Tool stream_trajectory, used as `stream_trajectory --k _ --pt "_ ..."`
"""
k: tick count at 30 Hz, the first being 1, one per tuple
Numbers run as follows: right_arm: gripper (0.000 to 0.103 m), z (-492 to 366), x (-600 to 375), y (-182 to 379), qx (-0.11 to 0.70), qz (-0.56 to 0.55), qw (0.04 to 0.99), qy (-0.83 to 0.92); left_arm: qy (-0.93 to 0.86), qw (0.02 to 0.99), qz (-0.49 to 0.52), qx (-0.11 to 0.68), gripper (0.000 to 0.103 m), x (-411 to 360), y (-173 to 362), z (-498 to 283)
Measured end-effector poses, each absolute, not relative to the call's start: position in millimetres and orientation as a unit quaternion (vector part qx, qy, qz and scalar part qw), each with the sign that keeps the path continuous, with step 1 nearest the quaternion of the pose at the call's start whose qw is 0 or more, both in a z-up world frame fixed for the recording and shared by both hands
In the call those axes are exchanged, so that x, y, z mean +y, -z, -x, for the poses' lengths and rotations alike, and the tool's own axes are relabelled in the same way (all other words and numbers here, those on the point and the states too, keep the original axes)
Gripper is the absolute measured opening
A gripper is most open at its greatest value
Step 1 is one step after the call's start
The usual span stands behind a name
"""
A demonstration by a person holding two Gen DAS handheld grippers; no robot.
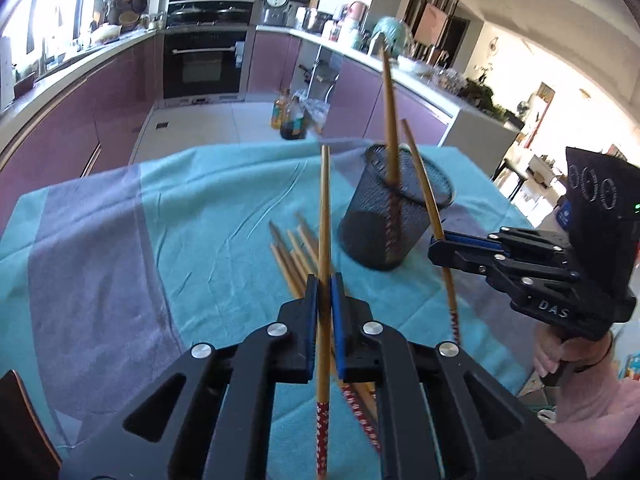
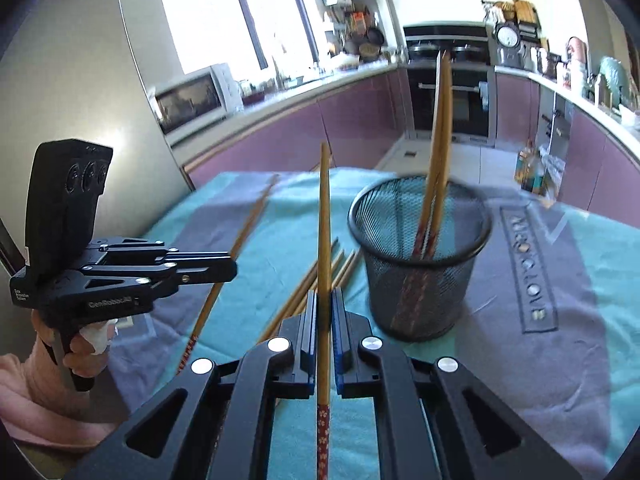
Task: Organize utensils
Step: 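Raise the left tool's chopstick into the cup while the right tool inserts its chopstick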
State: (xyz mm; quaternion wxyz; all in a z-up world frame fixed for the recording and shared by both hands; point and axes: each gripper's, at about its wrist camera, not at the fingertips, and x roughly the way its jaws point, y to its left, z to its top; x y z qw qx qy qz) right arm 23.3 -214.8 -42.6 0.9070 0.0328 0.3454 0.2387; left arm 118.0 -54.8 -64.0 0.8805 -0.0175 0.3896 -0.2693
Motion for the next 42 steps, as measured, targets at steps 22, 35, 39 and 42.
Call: stream_trajectory --k 22,35,39,42 --pt "0.006 -34 -253 -44 0.237 -0.060 0.943 -0.226 0.335 0.901 0.084 0.262 0.007 -60 -57 -117" --pt "0.006 -56 -262 -67 0.201 -0.063 0.956 -0.202 0.342 0.912 0.070 0.216 0.007 -90 -96 -128" --pt "0.006 -67 -262 -53 0.217 -0.067 0.954 -0.195 0.332 0.912 0.055 0.235 0.007 -104 -86 -133" --pt "0.006 -75 -261 -40 0.234 -0.067 0.951 -0.189 0.329 0.908 0.048 0.254 0.007 -112 -75 -137"
